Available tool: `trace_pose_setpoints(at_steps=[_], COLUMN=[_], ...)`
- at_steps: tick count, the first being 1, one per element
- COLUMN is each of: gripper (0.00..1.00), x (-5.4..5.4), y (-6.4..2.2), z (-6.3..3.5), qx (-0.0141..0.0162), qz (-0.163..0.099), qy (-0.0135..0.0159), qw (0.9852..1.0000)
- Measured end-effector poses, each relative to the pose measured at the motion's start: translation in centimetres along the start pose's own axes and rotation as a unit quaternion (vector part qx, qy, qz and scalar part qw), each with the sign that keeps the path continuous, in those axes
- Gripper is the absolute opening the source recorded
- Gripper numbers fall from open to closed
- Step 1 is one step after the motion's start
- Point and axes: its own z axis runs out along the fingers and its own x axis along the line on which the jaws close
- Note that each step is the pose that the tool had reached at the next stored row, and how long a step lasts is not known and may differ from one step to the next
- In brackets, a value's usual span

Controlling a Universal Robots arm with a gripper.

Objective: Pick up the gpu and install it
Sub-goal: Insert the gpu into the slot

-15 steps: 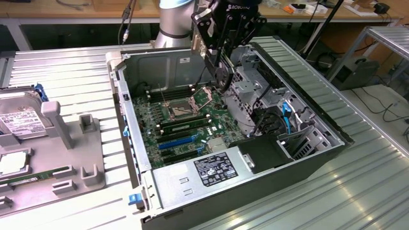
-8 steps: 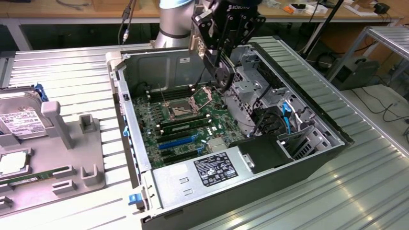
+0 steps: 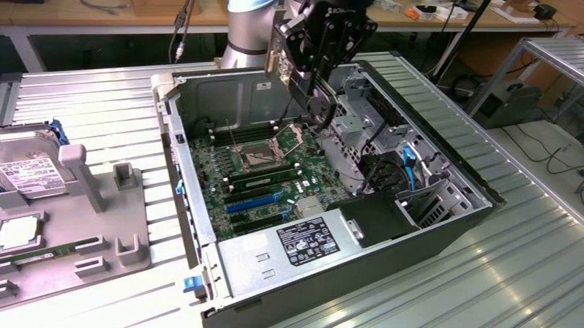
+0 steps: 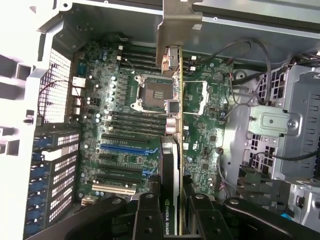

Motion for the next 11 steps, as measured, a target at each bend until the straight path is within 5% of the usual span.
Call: trace_pose_setpoints(at_steps=[11], gripper=[0.27], x=[0.00], y=[0.00], z=[0.00], qx=[-0.0009], qz=[-0.038], qy=[0.0015], qw=[0.9993])
